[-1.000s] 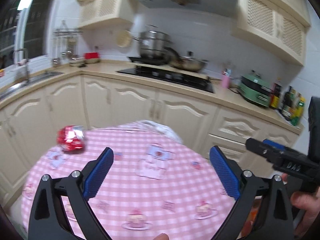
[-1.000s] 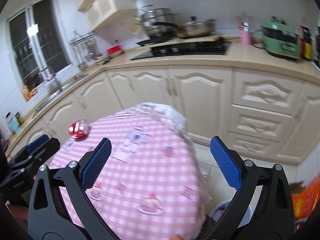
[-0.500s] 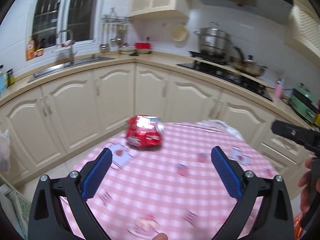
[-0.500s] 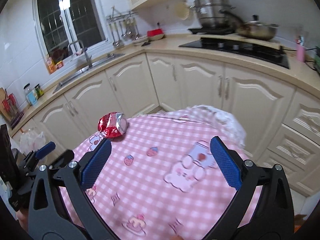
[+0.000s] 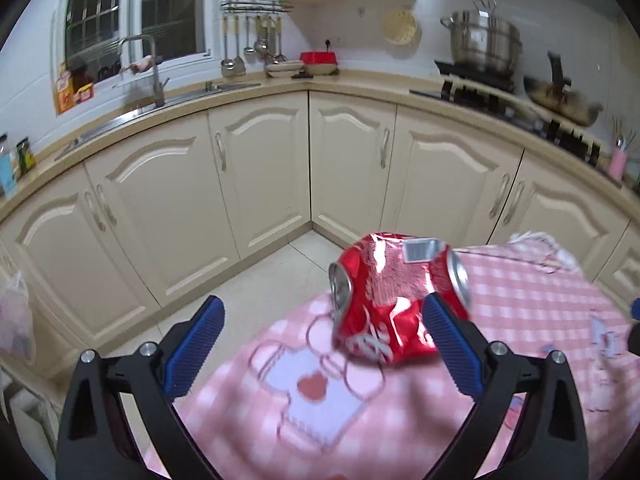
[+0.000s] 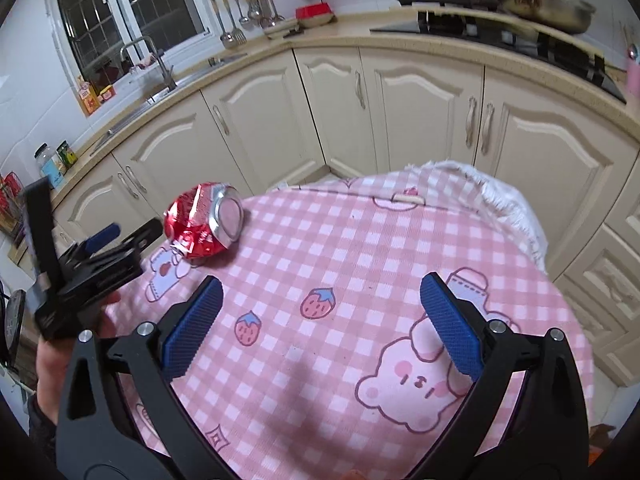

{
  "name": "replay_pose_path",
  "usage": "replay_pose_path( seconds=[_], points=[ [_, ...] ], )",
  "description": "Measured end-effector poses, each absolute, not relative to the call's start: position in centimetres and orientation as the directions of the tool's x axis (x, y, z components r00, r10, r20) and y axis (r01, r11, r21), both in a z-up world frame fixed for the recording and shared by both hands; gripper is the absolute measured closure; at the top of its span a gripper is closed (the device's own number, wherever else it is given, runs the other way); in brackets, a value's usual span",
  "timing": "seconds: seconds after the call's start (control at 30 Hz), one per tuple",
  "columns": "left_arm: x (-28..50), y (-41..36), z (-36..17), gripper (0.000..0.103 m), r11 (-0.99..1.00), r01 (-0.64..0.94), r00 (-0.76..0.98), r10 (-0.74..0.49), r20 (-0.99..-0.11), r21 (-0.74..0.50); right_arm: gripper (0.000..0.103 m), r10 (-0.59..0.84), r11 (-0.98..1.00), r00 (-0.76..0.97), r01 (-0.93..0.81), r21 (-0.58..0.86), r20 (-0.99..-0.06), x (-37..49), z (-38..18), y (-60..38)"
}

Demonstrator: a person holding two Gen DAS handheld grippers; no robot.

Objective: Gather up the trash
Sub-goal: 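Grasp the crushed red Coca-Cola can with the left gripper while the right gripper grasps the brown walnut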

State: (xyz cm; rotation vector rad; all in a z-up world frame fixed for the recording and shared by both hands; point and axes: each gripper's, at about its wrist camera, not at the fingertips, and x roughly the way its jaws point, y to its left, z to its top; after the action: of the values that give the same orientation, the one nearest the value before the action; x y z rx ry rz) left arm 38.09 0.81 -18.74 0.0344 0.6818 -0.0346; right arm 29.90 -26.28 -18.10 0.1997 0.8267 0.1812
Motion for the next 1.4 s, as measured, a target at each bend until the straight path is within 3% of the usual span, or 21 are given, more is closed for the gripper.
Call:
replay_pose_path(
  seconds=[0.13, 0.2, 0.27, 0.77, 1.1, 1.2, 1.23, 1.33, 1.4],
  points=[
    [40.6, 0.2, -20.3, 0.009, 0.997, 0.083, 0.748, -0.062, -0.661, 0.001, 0.006, 0.232, 0.967, 0.651, -0.073, 0.244, -0.722, 30.9, -19.0, -26.3],
    [41.2, 0.2, -20.6, 0.065, 0.992, 0.116, 0.725, -0.116, -0.679, -0.046, 0.006, 0.234, 0.967, 0.648, -0.076, 0.245, -0.725, 31.6, -19.3, -26.1],
    [41.6, 0.4, -21.0, 0.077, 0.987, 0.129, 0.706, -0.158, -0.69, -0.094, 0.006, 0.24, 0.966, 0.643, -0.082, 0.247, -0.727, 32.2, -19.5, -25.9],
    [33.8, 7.2, -20.0, 0.08, 0.98, 0.013, 0.742, -0.141, -0.655, -0.196, 0.006, 0.306, 0.952, 0.581, -0.179, 0.247, -0.754, 35.3, -21.9, -20.6],
    [30.1, 9.4, -19.8, 0.08, 0.985, -0.042, 0.757, -0.076, -0.649, -0.165, 0.006, 0.33, 0.94, 0.545, -0.266, 0.214, -0.771, 42.2, -23.5, -13.1],
    [29.7, 9.5, -19.8, 0.08, 0.986, -0.045, 0.76, -0.069, -0.646, -0.159, 0.019, 0.278, 0.953, 0.566, -0.265, 0.148, -0.776, 43.4, -24.2, -11.4],
    [29.7, 9.5, -19.7, 0.08, 0.986, -0.047, 0.761, -0.069, -0.646, -0.16, 0.03, 0.251, 0.959, 0.582, -0.26, 0.116, -0.773, 43.5, -24.2, -11.0],
    [29.3, 9.6, -19.5, 0.08, 0.986, -0.049, 0.767, -0.065, -0.638, -0.159, 0.076, 0.219, 0.964, 0.596, -0.252, 0.079, -0.772, 43.3, -24.1, -10.9],
    [29.2, 9.4, -19.3, 0.08, 0.985, -0.045, 0.769, -0.071, -0.635, -0.165, 0.077, 0.238, 0.959, 0.591, -0.266, 0.092, -0.77, 42.8, -24.1, -11.1]
  ],
)
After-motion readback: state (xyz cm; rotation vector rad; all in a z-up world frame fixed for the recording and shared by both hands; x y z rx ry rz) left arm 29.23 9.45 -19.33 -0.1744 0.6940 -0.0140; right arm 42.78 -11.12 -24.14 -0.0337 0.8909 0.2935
